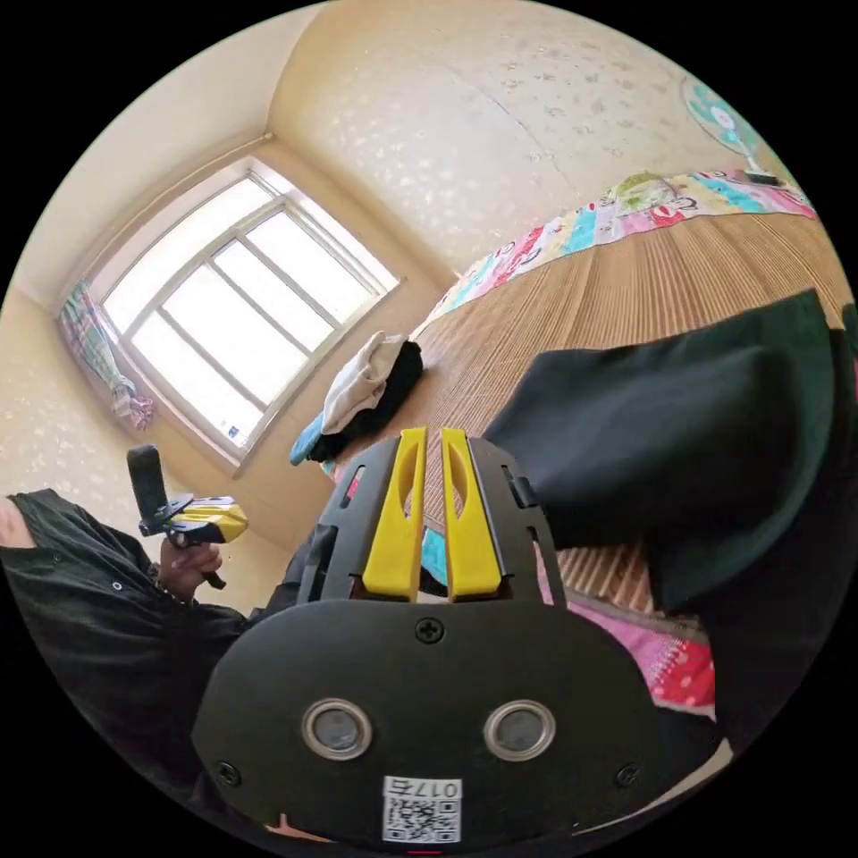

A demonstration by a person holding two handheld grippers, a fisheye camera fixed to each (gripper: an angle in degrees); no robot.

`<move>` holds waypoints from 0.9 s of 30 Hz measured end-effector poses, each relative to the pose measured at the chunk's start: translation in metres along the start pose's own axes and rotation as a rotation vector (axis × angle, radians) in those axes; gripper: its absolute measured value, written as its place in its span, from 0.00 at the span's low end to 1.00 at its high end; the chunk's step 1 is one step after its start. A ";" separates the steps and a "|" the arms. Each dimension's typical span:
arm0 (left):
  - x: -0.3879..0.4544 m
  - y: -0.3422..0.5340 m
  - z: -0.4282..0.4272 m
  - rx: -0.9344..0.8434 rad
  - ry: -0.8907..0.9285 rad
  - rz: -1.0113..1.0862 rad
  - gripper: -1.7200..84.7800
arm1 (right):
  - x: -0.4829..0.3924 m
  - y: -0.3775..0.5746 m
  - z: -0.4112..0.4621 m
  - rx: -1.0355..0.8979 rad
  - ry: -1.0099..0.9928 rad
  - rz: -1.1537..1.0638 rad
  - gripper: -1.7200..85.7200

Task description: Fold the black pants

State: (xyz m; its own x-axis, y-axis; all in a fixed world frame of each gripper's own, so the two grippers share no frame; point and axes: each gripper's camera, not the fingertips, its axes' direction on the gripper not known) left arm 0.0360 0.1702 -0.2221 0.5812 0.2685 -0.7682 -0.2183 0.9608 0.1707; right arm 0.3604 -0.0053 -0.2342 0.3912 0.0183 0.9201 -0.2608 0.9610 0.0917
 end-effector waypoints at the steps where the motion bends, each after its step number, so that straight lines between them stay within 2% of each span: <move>1: -0.003 -0.002 0.006 -0.015 0.027 -0.002 0.02 | 0.019 0.024 -0.050 0.097 0.068 0.087 0.06; 4: -0.002 -0.009 0.021 -0.058 0.094 0.014 0.02 | 0.072 0.092 -0.158 0.280 0.118 0.322 0.09; 6: 0.003 -0.015 0.029 -0.080 0.122 0.035 0.02 | 0.104 0.130 -0.201 0.295 0.098 0.459 0.10; 8: 0.013 -0.021 0.036 -0.100 0.145 0.076 0.02 | 0.128 0.176 -0.238 0.334 0.189 0.611 0.10; 10: 0.020 -0.025 0.039 -0.113 0.154 0.103 0.02 | 0.143 0.206 -0.254 0.410 0.205 0.720 0.11; 16: 0.030 -0.028 0.040 -0.131 0.183 0.138 0.02 | 0.202 0.234 -0.240 0.645 -0.027 0.901 0.15; 19: 0.028 -0.024 0.033 -0.126 0.179 0.137 0.02 | 0.208 0.225 -0.218 0.763 -0.200 0.880 0.14; 22: 0.023 -0.017 0.023 -0.111 0.179 0.135 0.02 | 0.193 0.215 -0.225 0.771 -0.206 0.841 0.11; 24: 0.020 -0.015 0.018 -0.107 0.179 0.151 0.03 | 0.163 0.200 -0.239 0.770 -0.176 0.700 0.09; 26: 0.021 -0.017 0.011 -0.086 0.178 0.189 0.04 | 0.111 0.173 -0.259 0.852 -0.301 0.381 0.07; 27: 0.022 -0.020 0.009 -0.074 0.183 0.204 0.05 | 0.097 0.168 -0.265 0.881 -0.315 0.334 0.06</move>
State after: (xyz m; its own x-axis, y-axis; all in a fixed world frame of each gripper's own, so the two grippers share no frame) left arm 0.0595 0.1576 -0.2368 0.3696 0.4323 -0.8225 -0.3764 0.8790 0.2928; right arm 0.5883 0.2304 -0.2299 -0.0414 0.0538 0.9977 -0.9275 0.3692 -0.0584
